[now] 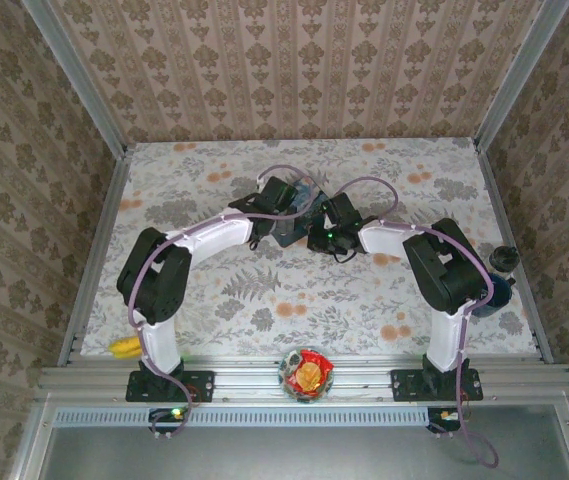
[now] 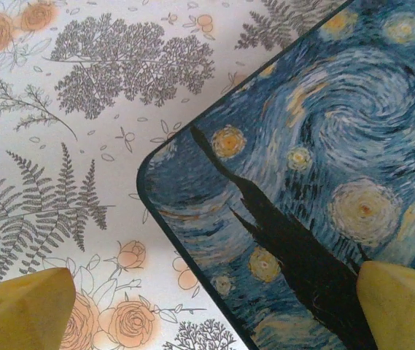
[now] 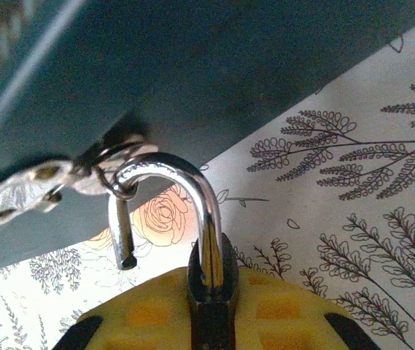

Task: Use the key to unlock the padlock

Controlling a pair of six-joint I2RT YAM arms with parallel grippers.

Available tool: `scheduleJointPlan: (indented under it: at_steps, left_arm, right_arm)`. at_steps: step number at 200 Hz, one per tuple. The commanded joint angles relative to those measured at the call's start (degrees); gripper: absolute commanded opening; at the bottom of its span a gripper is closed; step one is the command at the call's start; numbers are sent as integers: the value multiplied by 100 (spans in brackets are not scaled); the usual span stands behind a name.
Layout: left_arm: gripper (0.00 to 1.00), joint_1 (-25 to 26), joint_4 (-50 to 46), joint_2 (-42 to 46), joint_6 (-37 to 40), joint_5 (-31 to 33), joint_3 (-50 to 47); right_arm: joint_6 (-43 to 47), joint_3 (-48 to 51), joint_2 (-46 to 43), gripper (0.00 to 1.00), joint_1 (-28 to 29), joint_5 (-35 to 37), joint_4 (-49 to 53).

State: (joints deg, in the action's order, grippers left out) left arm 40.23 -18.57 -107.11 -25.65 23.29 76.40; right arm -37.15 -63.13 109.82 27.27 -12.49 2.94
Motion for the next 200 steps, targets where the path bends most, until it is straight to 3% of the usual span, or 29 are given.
scheduleJointPlan:
  at_steps: [1, 200]
  left_arm:
    - [100, 20, -156, -108, 136, 149, 71]
    - [100, 234, -174, 50, 164, -102, -467]
  right_arm:
    - [-443, 81, -207, 0, 24, 27, -236]
    - [-2093, 337, -71, 0, -178, 394, -1741]
